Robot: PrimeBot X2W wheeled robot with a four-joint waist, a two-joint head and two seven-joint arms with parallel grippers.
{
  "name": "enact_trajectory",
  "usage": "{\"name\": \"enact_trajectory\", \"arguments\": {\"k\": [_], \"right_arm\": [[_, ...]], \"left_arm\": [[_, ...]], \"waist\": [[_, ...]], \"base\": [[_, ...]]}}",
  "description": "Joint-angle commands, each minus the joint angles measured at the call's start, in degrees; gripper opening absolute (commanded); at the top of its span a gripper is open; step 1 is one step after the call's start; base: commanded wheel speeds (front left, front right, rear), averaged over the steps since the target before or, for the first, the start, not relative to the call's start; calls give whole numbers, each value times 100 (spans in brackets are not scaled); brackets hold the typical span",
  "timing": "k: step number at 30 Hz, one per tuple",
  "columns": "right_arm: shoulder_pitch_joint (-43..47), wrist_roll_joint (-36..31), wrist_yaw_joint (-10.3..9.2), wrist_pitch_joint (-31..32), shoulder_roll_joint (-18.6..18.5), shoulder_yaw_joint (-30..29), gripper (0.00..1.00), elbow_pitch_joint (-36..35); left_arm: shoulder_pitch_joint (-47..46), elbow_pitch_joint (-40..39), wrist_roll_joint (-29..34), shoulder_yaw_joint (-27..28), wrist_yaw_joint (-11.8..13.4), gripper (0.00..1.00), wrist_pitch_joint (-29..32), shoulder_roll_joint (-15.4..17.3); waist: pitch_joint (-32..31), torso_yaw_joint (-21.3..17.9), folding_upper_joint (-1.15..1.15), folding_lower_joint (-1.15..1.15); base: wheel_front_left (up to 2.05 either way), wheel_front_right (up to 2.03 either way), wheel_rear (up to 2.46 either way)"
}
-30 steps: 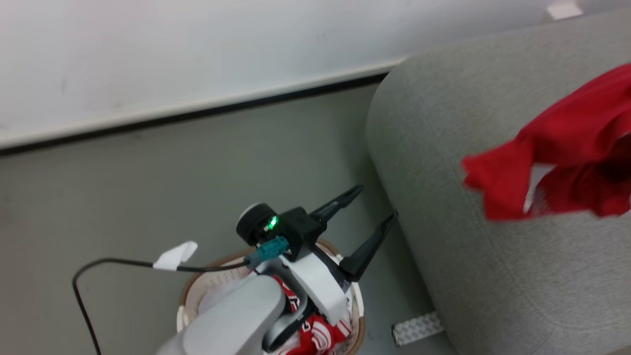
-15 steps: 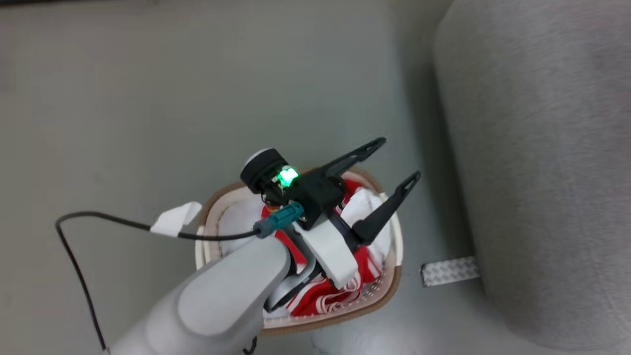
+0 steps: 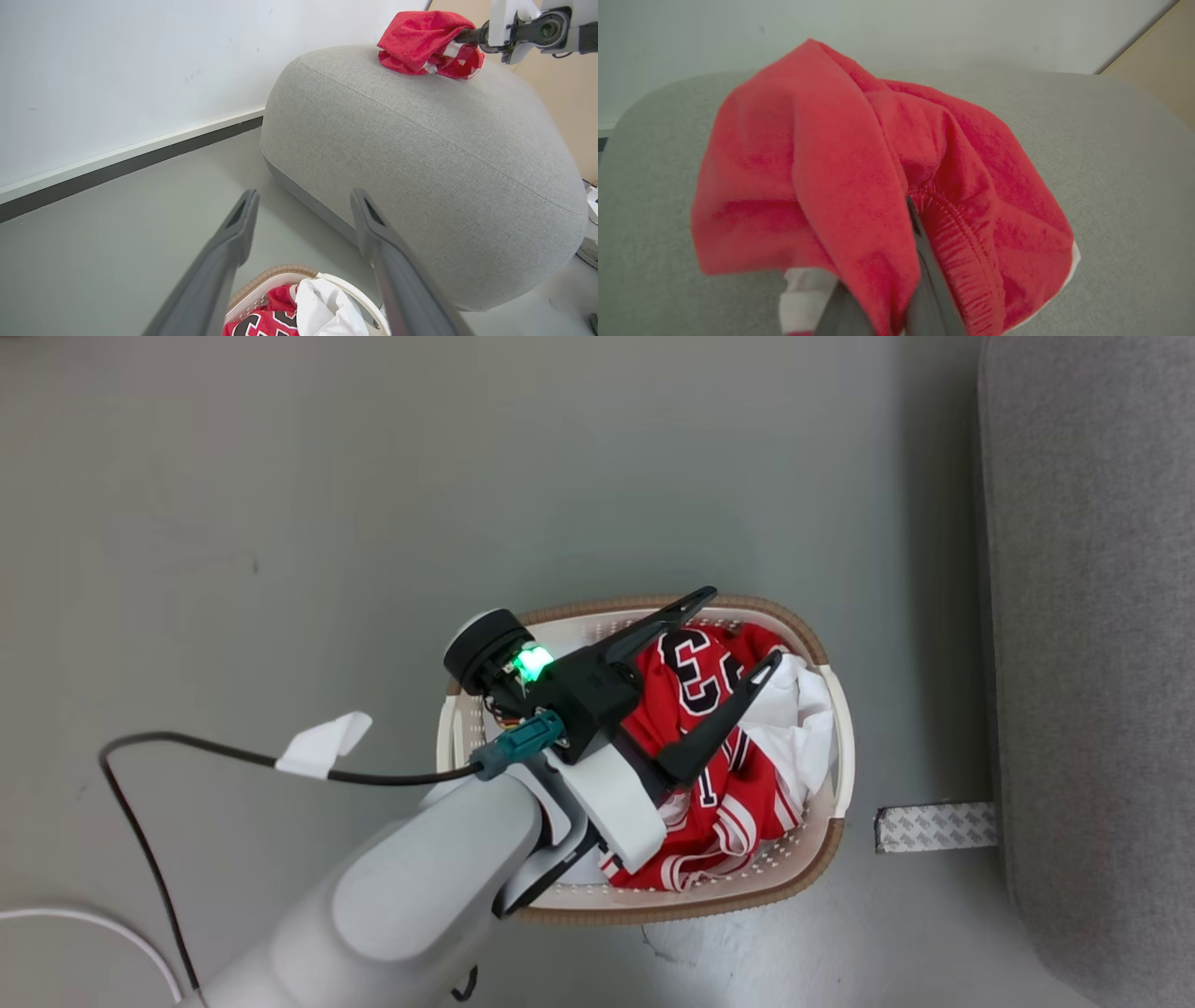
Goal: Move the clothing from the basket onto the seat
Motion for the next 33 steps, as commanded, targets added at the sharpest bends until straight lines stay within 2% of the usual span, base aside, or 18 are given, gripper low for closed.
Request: {"name": "enact_trajectory", "arguments": {"k": [1,4,5,6,7,14,19,27,33], "right_arm": [[62,-94,-14,83,-43,41,0,79],[95,-47,-13,260,104,241,0,122],[114,-31,-14,363,117,294,21,158],[159,-24,-14,465,131,376,53,161],[175,2,-14,532,147,433,100,138],[517,108,-14,978,42,1079,100,-285],[797,391,-13,1237,-59,1603,100,-1073],[1446,1048,-14,694,-316,1957,100,-2720],[2297,1250,-13,67,-29,1637,100,-3563]], "left_arm": [[-20,22,-14,-3,-17,100,-58,1],[10,77,-51,36,11,100,-97,15],[29,97,-65,48,23,100,-114,25],[59,129,-91,57,31,100,-128,38],[91,163,-91,59,35,100,-125,42],[481,416,-296,130,97,100,-219,28],[881,537,-487,360,232,100,-272,59],[1545,443,-736,981,596,100,-292,225],[2171,178,-821,1781,930,100,-292,509]], "waist": [[-64,10,0,-2],[-191,-13,0,-2],[-243,-32,0,-2],[-310,-56,0,-2],[-401,-85,0,-2],[-1348,-278,0,-2],[-2202,-371,0,-2],[-3321,-187,0,-2],[-3737,98,0,-2]], "base": [[0,0,0],[0,0,0],[0,0,0],[0,0,0],[0,0,0],[0,0,0],[0,0,0],[0,0,0],[0,0,0]]}}
